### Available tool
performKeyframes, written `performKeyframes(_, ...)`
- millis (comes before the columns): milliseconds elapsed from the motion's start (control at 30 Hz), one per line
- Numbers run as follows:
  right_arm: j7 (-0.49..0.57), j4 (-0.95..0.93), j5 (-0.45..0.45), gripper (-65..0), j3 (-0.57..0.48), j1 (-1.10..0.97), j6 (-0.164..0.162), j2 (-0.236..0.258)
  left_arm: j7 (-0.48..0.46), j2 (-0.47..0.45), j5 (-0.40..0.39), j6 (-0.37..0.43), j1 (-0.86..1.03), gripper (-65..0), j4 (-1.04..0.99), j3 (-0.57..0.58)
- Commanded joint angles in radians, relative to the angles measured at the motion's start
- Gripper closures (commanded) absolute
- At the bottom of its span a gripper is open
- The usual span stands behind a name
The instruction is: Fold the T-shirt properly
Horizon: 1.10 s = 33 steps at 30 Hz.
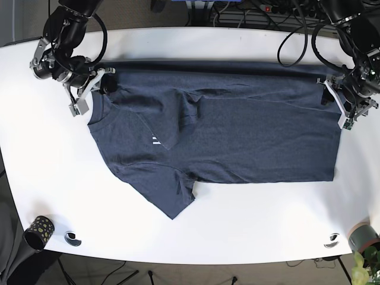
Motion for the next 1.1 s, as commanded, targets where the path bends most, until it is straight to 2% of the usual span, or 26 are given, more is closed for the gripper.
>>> performKeyframes(0,0.027,-0.038,-0.028,-10.1,0.005,0.017,0.004,0.018,-0.047,-0.015,0.055,0.002,-0.015,-36.7,-0.064,-0.007)
performKeyframes(167,0.122,-0.085,-0.096,-10.1,0.005,0.012,0.004,0.041,-0.203,-0.032,0.107,0.002,-0.018,-36.7,-0.223,-0.002)
performKeyframes(300,0.124,-0.096,-0.103,-10.1,0.005,0.011,0.004,0.053,-0.235,-0.067,0.086,0.002,-0.039,-36.7,-0.257,-0.002)
performKeyframes(467,0.124,-0.096,-0.103,-10.1,0.005,0.003,0.004,0.091,-0.228,-0.092,0.076,0.002,-0.087,-36.5,-0.232,-0.008)
performKeyframes(633,0.124,-0.077,-0.099,-10.0,0.007,0.0,0.004,0.11,-0.231,-0.119,0.084,0.002,-0.094,-36.5,-0.246,-0.007)
performKeyframes(767,0.105,0.047,-0.099,-10.1,0.007,-0.025,0.004,0.101,-0.191,-0.116,0.081,0.002,-0.097,-36.5,-0.125,-0.043)
performKeyframes(967,0.068,0.194,-0.103,-10.3,0.007,-0.04,0.004,0.068,-0.067,-0.055,-0.02,0.002,-0.077,-36.8,0.062,-0.073)
performKeyframes(1067,0.068,0.211,-0.105,-15.5,0.007,-0.042,0.004,0.064,-0.045,-0.016,-0.028,0.002,-0.067,-36.8,0.064,-0.071)
